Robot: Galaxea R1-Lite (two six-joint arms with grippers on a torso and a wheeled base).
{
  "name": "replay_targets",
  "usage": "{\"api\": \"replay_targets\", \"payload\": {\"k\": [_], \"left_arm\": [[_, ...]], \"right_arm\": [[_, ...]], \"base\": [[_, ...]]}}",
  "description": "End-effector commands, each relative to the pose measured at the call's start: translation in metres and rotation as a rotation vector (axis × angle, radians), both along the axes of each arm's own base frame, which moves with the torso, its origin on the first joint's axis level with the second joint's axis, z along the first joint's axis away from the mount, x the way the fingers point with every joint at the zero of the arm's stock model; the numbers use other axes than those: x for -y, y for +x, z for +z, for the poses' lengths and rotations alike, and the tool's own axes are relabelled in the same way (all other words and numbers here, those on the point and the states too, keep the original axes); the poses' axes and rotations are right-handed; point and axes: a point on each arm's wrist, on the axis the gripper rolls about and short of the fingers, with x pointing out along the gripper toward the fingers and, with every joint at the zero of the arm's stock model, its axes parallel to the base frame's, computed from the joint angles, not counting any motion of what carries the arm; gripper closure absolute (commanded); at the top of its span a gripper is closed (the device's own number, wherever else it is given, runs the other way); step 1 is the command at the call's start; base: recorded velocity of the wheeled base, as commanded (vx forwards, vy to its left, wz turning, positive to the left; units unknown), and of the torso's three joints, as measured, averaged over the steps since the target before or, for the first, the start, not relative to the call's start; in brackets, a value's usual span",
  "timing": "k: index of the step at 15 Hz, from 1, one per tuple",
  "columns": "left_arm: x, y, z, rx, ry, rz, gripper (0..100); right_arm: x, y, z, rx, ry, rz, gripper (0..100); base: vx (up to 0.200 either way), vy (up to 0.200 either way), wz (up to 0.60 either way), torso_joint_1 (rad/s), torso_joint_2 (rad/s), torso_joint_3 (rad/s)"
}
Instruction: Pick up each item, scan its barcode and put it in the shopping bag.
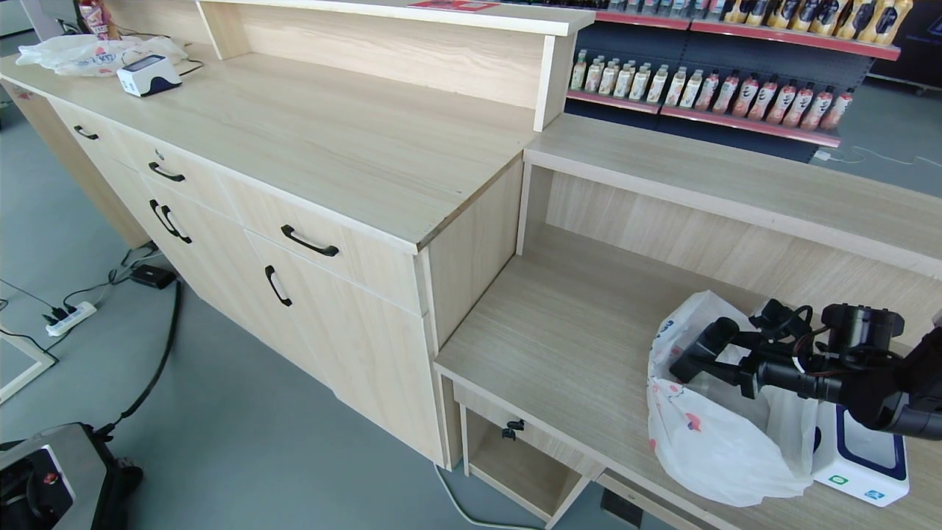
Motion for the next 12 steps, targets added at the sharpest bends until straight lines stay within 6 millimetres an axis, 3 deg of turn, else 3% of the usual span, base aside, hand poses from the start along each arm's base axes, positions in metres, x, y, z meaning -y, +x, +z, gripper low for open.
{"api": "replay_targets", "payload": {"k": [1,4,6,7,9,12], "left_arm": [[0.000,0.000,0.000,0.000,0.001,0.000,0],[0.000,0.000,0.000,0.000,0.000,-0.001,0],[0.000,0.000,0.000,0.000,0.000,0.000,0],[0.000,0.000,0.000,-0.001,0.001,-0.001,0],[0.000,0.000,0.000,0.000,0.000,0.000,0],[0.000,0.000,0.000,0.000,0.000,0.000,0]], "right_arm": [[0.001,0.000,0.003,0.006,0.000,-0.004,0],[0.000,-0.004,0.026,0.030,0.018,-0.015,0],[-0.008,-0.026,0.074,0.019,0.064,-0.033,0],[-0.012,-0.041,0.095,0.017,0.069,-0.035,0],[-0.022,-0.090,0.130,0.006,0.057,-0.053,0],[-0.031,-0.154,0.157,0.055,-0.110,-0.026,0]], "base": [[0.000,0.000,0.00,0.000,0.00,0.000],[0.000,0.000,0.00,0.000,0.00,0.000],[0.000,0.000,0.00,0.000,0.00,0.000],[0.000,0.000,0.00,0.000,0.00,0.000],[0.000,0.000,0.00,0.000,0.00,0.000],[0.000,0.000,-0.20,0.001,0.00,0.001]]}}
